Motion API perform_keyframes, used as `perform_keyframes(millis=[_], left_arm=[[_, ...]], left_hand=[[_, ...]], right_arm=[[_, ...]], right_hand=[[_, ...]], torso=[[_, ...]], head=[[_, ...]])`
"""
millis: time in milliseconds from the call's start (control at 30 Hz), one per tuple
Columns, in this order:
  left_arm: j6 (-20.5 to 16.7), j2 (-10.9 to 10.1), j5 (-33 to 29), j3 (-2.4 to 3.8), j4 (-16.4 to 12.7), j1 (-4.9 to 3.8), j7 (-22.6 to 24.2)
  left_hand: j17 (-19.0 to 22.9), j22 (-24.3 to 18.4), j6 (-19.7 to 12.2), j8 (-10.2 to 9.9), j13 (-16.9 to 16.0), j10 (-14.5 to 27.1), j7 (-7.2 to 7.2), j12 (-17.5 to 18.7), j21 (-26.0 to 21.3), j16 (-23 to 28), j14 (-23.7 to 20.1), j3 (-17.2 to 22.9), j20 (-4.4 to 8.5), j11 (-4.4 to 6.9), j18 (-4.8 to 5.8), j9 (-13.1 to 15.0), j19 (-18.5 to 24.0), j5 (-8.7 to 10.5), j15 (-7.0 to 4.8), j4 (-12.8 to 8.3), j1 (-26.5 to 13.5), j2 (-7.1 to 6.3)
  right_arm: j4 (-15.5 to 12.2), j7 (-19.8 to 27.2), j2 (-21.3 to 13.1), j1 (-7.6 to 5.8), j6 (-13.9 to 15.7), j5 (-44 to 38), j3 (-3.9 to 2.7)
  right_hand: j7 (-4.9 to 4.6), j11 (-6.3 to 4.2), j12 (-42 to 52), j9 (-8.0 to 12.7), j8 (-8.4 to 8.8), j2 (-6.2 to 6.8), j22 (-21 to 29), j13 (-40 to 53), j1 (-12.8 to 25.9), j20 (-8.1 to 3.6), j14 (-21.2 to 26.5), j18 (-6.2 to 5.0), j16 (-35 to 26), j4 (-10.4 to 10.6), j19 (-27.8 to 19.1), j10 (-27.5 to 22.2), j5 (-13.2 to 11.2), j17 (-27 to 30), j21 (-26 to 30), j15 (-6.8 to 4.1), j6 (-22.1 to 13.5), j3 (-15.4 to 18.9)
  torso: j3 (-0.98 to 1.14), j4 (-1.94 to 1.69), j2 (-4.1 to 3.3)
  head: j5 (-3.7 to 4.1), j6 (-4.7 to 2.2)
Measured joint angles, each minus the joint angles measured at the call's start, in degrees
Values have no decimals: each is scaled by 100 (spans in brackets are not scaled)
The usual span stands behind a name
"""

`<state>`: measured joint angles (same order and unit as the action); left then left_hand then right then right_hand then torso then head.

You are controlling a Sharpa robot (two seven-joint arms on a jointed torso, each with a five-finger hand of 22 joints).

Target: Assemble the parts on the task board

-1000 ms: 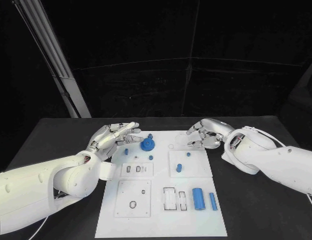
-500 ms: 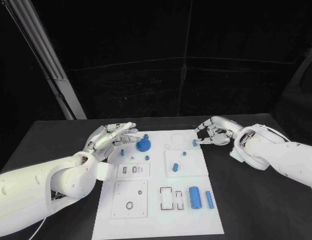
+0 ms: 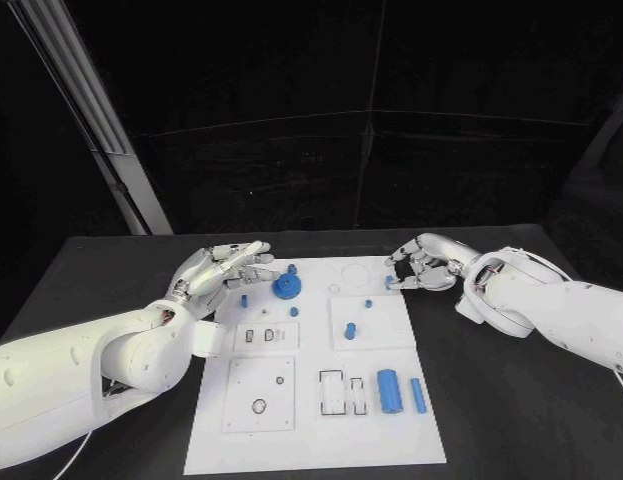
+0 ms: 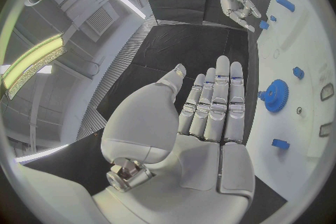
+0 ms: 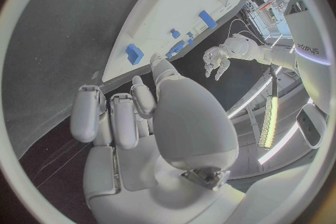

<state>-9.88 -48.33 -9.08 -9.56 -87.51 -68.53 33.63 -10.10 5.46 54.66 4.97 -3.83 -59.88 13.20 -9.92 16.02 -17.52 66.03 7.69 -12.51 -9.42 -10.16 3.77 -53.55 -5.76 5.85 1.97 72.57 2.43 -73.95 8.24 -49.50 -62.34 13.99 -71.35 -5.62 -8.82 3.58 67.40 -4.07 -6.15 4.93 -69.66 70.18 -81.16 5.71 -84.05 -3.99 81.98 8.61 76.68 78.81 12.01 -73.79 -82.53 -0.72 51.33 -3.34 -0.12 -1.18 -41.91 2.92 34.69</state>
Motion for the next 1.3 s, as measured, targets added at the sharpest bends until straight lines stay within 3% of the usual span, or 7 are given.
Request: perform_keyframes(millis=[500,967,1300], left_arm=[[0,-1,0,0,4,1,0],[1,-2,0,0,12,1,-1],[2,1,0,0,19,1,-1]], left_hand=[[0,0,0,0,0,0,0,0,0,0,0,0,0,0,0,0,0,0,0,0,0,0],[-8,-6,0,0,0,0,0,0,0,0,0,0,0,0,0,0,0,0,0,0,0,0],[-8,-5,0,0,0,0,0,0,0,0,0,0,0,0,0,0,0,0,0,0,0,0]], right_arm=[[196,0,138,35,-152,-209,0],[335,-39,234,56,-199,-380,-1],[421,-82,306,73,-195,-455,-1]], right_hand=[[18,-21,67,-13,-66,-180,-126,64,-180,-11,0,0,60,-118,95,64,-15,-117,-23,0,248,-54],[26,-20,73,-13,-66,-217,-150,67,-217,-20,0,0,60,-148,104,63,-59,-116,-45,0,321,-84],[58,-51,120,-12,-95,-370,-203,103,-232,-19,0,0,88,-209,147,94,-135,-115,-67,0,537,-149]], torso=[[-3,-8,4],[2,3,7],[4,3,10]], head=[[0,31],[2,65],[11,71]])
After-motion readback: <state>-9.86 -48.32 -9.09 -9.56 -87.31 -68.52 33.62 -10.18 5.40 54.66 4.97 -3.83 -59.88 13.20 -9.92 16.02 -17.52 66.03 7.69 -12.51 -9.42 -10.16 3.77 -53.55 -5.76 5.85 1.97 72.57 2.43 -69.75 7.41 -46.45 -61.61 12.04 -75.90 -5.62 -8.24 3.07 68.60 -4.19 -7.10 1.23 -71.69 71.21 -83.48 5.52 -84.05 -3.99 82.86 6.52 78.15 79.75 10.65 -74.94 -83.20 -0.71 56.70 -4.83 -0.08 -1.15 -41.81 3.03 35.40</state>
